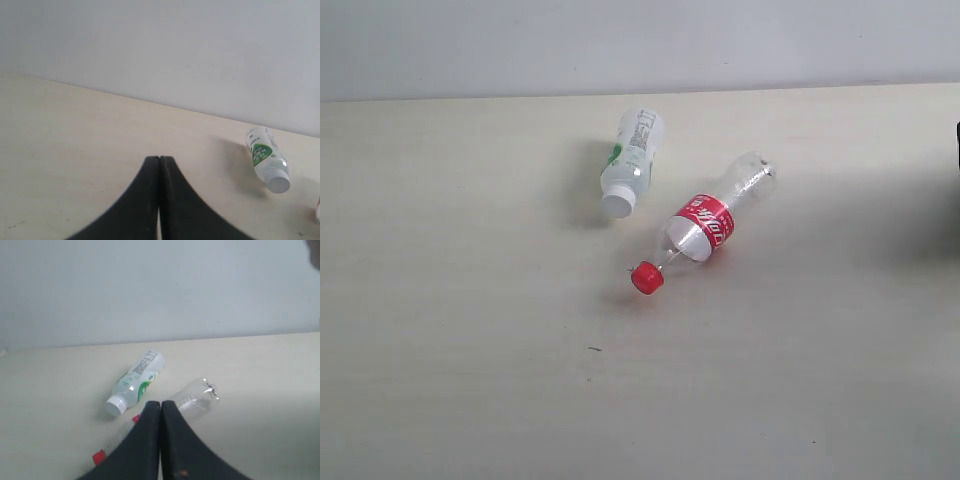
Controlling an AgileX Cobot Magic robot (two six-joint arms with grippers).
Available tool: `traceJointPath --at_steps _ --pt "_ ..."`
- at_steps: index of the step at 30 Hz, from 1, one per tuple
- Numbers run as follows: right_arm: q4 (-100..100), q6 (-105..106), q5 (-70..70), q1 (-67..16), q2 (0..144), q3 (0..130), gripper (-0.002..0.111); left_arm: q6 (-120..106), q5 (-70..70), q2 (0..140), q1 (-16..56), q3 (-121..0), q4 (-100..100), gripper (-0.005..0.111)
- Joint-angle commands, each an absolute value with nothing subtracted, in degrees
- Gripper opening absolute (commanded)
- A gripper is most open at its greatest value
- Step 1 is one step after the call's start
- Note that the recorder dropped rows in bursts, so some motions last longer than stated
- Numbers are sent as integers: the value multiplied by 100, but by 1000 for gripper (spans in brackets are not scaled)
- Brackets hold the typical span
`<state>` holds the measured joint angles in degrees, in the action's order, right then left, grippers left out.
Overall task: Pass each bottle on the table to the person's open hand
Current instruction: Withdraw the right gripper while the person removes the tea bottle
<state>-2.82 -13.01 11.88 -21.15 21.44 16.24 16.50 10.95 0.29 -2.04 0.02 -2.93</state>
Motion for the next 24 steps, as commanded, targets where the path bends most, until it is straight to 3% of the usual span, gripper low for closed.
traceJointPath --at_steps 1,8,24 --pt "-270 -1521 811 -2098 1688 1018 0 1665 1079 0 -179 0 -256 0" --pt "-150 -1507 -362 -2098 1385 0 0 1665 1079 0 -179 0 -256 0" --pt "-150 -1567 77 -2098 1400 0 0 1665 1079 0 -179 0 -256 0"
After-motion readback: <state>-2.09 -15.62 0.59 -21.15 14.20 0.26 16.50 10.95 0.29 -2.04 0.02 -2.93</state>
